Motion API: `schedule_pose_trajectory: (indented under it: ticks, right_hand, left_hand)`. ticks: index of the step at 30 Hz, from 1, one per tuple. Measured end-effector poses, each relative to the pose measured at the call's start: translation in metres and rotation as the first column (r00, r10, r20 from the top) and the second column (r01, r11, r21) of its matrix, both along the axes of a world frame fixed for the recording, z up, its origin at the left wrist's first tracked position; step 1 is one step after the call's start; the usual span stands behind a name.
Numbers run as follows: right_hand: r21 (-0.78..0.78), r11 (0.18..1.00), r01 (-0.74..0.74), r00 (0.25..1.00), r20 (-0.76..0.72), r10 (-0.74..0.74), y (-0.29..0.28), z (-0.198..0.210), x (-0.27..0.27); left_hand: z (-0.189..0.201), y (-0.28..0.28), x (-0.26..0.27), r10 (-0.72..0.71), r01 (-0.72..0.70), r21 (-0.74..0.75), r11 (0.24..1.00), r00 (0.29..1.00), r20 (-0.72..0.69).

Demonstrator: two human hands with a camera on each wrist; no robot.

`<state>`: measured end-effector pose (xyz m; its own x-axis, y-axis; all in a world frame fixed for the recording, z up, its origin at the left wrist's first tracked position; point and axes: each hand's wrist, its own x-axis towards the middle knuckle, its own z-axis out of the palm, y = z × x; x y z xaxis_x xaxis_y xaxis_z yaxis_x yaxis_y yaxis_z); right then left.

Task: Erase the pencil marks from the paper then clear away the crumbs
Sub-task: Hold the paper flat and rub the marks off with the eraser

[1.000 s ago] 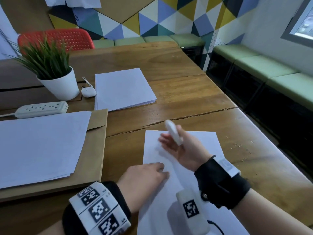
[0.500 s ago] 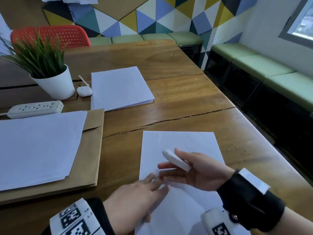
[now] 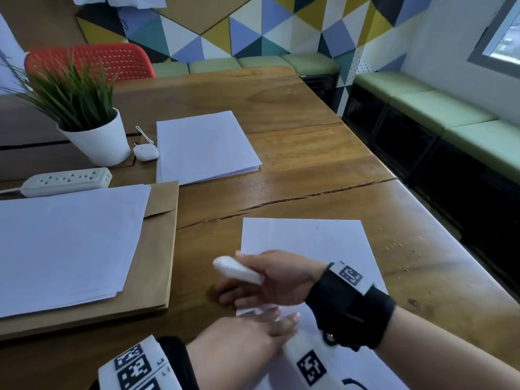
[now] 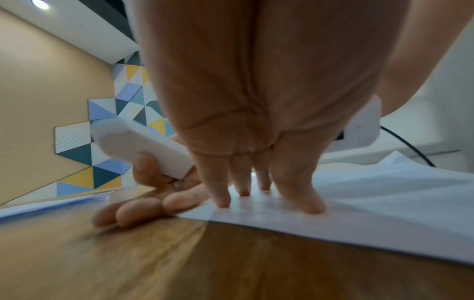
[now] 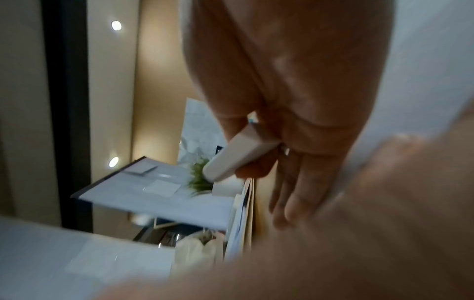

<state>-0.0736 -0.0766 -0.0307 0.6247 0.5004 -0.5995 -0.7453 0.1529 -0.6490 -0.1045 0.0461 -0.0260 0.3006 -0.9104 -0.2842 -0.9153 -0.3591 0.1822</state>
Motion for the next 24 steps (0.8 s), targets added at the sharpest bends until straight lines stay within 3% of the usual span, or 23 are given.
schedule_pose_trajectory:
  ticks: [2, 3, 5, 6, 7, 8, 9, 10, 13, 14, 15, 16, 17, 19, 20, 21, 22, 23, 24]
  right_hand:
    - [0.011, 0.965, 0.262, 0.965, -0.003, -0.262, -0.008, -0.004, 0.017]
    - [0.017, 0.89, 0.455, 0.89, 0.02, -0.456, -0.017, -0.006, 0.024]
    - [0.017, 0.591, 0.806, 0.585, 0.119, -0.802, -0.043, -0.008, 0.029]
    - [-0.001, 0.41, 0.912, 0.402, 0.192, -0.895, -0.056, -0.009, 0.028]
    - [-0.006, 0.275, 0.961, 0.267, 0.25, -0.931, -0.066, -0.008, 0.024]
    - [0.004, 0.209, 0.978, 0.2, 0.27, -0.942, -0.072, -0.005, 0.019]
    - [0.03, 0.217, 0.976, 0.204, 0.242, -0.949, -0.074, -0.002, 0.012]
    - [0.07, 0.285, 0.956, 0.27, 0.176, -0.947, -0.072, 0.0, 0.007]
    - [0.125, 0.662, 0.739, 0.665, 0.021, -0.746, -0.053, 0.003, -0.009]
    - [0.084, 0.745, 0.662, 0.747, 0.014, -0.665, -0.05, -0.001, -0.012]
    - [0.059, 0.779, 0.624, 0.78, 0.005, -0.626, -0.049, -0.004, -0.014]
    - [0.058, 0.762, 0.645, 0.764, -0.006, -0.646, -0.053, -0.006, -0.014]
    - [0.066, 0.684, 0.726, 0.686, 0.001, -0.728, -0.06, -0.008, -0.012]
    - [-0.004, 0.388, 0.922, 0.384, 0.149, -0.911, -0.083, -0.01, -0.008]
    - [-0.063, 0.221, 0.973, 0.23, 0.261, -0.938, -0.095, -0.009, -0.008]
    - [-0.1, 0.072, 0.992, 0.102, 0.346, -0.933, -0.105, -0.008, -0.01]
    - [-0.09, -0.013, 0.996, 0.022, 0.372, -0.928, -0.111, -0.006, -0.014]
    - [-0.034, -0.015, 0.999, -0.002, 0.353, -0.935, -0.114, -0.003, -0.017]
    - [0.047, 0.062, 0.997, 0.045, 0.307, -0.951, -0.112, 0.0, -0.02]
  left_hand:
    - [-0.015, 0.005, -0.004, 0.129, -0.148, -0.085, 0.985, 0.972, -0.194]
    - [-0.013, 0.009, -0.002, 0.141, -0.153, -0.028, 0.988, 0.956, -0.258]
    - [-0.019, 0.014, 0.002, 0.077, -0.082, -0.029, 0.996, 0.985, -0.156]
    - [-0.019, 0.014, 0.004, 0.075, -0.072, 0.029, 0.997, 0.984, -0.164]
    - [-0.02, 0.014, 0.005, 0.038, -0.028, 0.058, 0.998, 0.985, -0.171]
    - [-0.019, 0.012, 0.005, -0.01, 0.011, 0.012, 1.0, 0.992, -0.126]
    - [-0.014, 0.008, 0.006, -0.035, 0.032, -0.045, 0.998, 0.997, -0.062]
    - [-0.016, 0.008, 0.007, -0.078, 0.077, -0.024, 0.997, 0.996, -0.033]
    - [-0.015, 0.009, 0.003, -0.083, 0.089, 0.029, 0.996, 0.983, -0.162]
    - [-0.018, 0.011, 0.004, -0.093, 0.09, -0.029, 0.996, 0.987, -0.132]
    - [-0.016, 0.011, 0.004, -0.044, 0.04, -0.031, 0.999, 0.989, -0.143]
    - [-0.013, 0.011, 0.005, -0.009, 0.006, -0.02, 1.0, 0.991, -0.132]
    - [-0.01, 0.01, 0.005, 0.002, -0.003, -0.016, 1.0, 0.997, -0.074]
    - [-0.015, 0.01, 0.003, -0.086, 0.087, 0.015, 0.996, 0.995, -0.054]
    - [-0.011, 0.011, 0.001, -0.078, 0.09, 0.085, 0.992, 0.988, -0.132]
    - [-0.006, 0.008, 0.001, -0.066, 0.084, 0.099, 0.992, 0.983, -0.173]
    - [-0.006, 0.008, 0.003, -0.062, 0.079, 0.085, 0.993, 0.982, -0.179]
    - [-0.012, 0.008, 0.005, -0.058, 0.076, 0.095, 0.993, 0.982, -0.18]
    - [-0.011, 0.007, 0.006, -0.036, 0.058, 0.106, 0.993, 0.979, -0.201]
